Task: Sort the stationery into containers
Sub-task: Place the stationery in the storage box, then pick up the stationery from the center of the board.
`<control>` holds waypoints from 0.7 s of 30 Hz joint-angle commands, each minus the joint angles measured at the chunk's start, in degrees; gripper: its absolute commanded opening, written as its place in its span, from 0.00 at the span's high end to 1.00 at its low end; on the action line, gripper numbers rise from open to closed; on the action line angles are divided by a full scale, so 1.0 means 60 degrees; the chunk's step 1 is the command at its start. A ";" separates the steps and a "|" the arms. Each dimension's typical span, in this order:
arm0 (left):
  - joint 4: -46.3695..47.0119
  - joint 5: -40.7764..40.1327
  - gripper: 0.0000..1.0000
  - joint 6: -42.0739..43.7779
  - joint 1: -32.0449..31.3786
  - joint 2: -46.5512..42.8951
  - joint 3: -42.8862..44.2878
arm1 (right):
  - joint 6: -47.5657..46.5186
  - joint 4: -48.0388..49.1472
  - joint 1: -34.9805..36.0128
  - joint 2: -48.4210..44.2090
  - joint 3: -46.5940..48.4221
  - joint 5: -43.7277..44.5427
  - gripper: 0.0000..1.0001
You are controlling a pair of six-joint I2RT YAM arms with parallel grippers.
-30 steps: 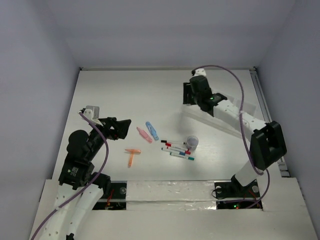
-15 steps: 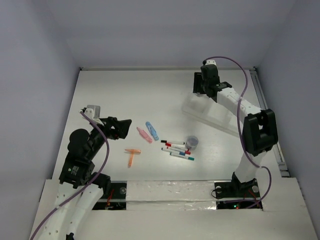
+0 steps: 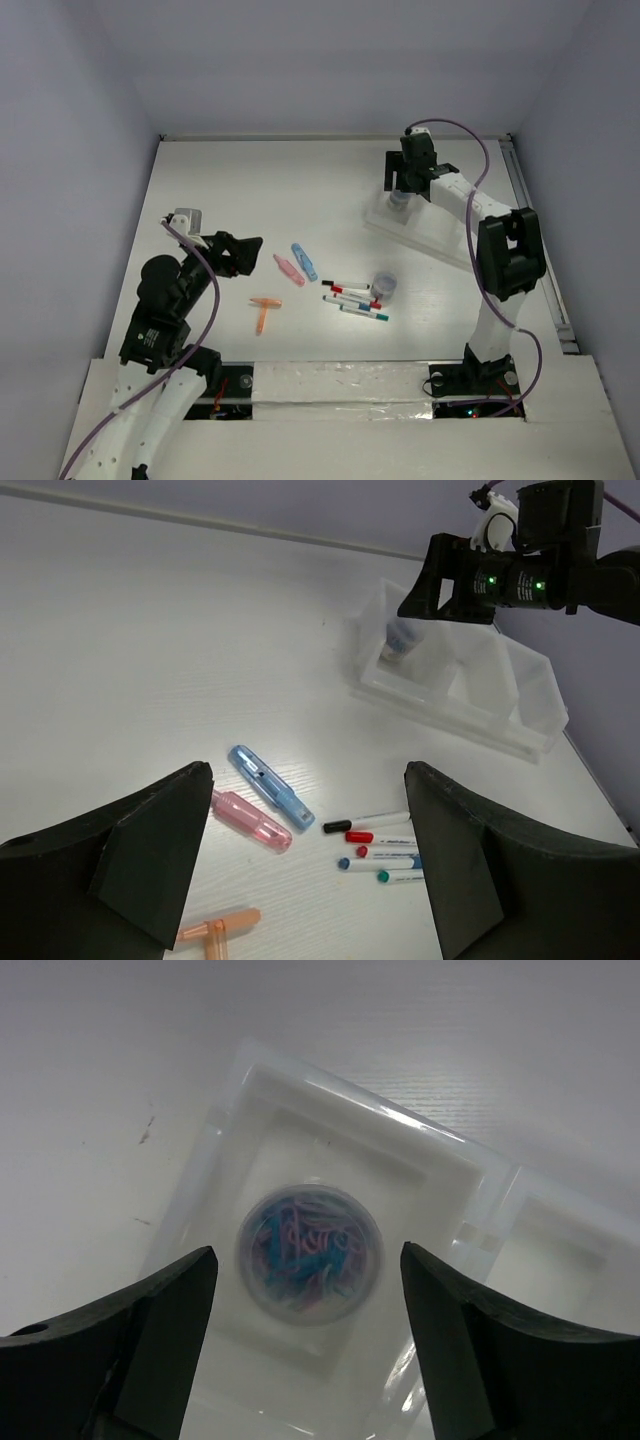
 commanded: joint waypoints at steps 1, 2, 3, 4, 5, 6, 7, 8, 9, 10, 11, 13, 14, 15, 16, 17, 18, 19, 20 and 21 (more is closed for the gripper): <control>0.0431 -0.0069 0.25 0.0148 0.0045 0.0276 0.0079 | -0.0112 0.0224 -0.0049 -0.0018 0.0615 -0.0024 0.15; 0.0388 -0.0040 0.24 0.0177 0.0045 0.0378 0.0108 | -0.0156 0.0239 -0.0049 -0.0062 0.0615 -0.0039 0.10; 0.0329 -0.0011 0.23 0.0221 0.0045 0.0596 0.0210 | -0.0185 0.0224 -0.0049 -0.0121 0.0630 -0.0083 0.10; 0.0300 0.0004 0.23 0.0236 0.0045 0.0700 0.0255 | -0.0186 0.0195 -0.0049 -0.0208 0.0630 -0.0112 0.09; 0.0314 0.0149 0.22 0.0236 0.0045 0.0788 0.0284 | -0.0186 0.0181 -0.0049 -0.0470 0.0601 -0.0156 0.09; 0.0343 0.0266 0.22 0.0207 0.0045 0.0890 0.0328 | -0.0186 0.0180 -0.0049 -0.0647 0.0557 -0.0185 0.09; 0.0474 0.0442 0.21 0.0178 0.0045 0.1080 0.0386 | -0.0171 0.0195 -0.0049 -0.0852 0.0412 -0.0316 0.08; 0.0591 0.1038 0.20 0.0163 0.0045 0.1198 0.0401 | -0.0156 0.0210 -0.0049 -0.1376 0.0294 -0.0390 0.08; 0.0723 0.1247 0.20 0.0148 -0.0259 0.1330 0.0430 | -0.0127 0.0253 -0.0049 -0.1700 0.0148 -0.0463 0.08; 0.0971 0.1307 0.20 -0.0055 -0.0567 0.1577 0.0445 | 0.0018 0.0370 -0.0049 -0.2051 -0.0028 -0.0652 0.08; 0.1104 0.1003 0.20 -0.0173 -0.1019 0.1710 0.0445 | 0.0121 0.0487 -0.0049 -0.2447 -0.0595 -0.0814 0.09; 0.1498 -0.0876 0.20 -0.0582 -0.3263 0.2264 0.0416 | 0.0384 0.1084 -0.0049 -0.3837 -0.1373 -0.1470 0.21; 0.1631 -0.1644 0.21 -0.0686 -0.4208 0.2515 0.0402 | 0.0487 0.1248 -0.0049 -0.4321 -0.2189 -0.1707 0.38; 0.1734 -0.2608 0.21 -0.0774 -0.5131 0.2880 0.0416 | 0.0575 0.1395 -0.0049 -0.4790 -0.2560 -0.1825 0.56; 0.1822 -0.3372 0.21 -0.0847 -0.6735 0.3826 0.0634 | 0.0779 0.1556 -0.0049 -0.5679 -0.2911 -0.1971 0.67; 0.1837 -0.4525 0.21 -0.0920 -0.7331 0.4358 0.0795 | 0.0868 0.1557 -0.0049 -0.6123 -0.3220 -0.2016 0.75; 0.1837 -0.4914 0.23 -0.0921 -0.7773 0.5509 0.1029 | 0.0956 0.1543 -0.0049 -0.6519 -0.3745 -0.1973 0.75; 0.2099 -0.5164 0.24 -0.0907 -0.8081 0.6071 0.1408 | 0.1117 0.1470 -0.0049 -0.7364 -0.3967 -0.1886 0.75; 0.2217 -0.5428 0.26 -0.0790 -0.8520 0.6570 0.1572 | 0.1176 0.1397 -0.0049 -0.7749 -0.4144 -0.1827 0.67; 0.2334 -0.5489 0.29 -0.0702 -0.8640 0.7068 0.1718 | 0.1235 0.1280 -0.0049 -0.8145 -0.4392 -0.1725 0.59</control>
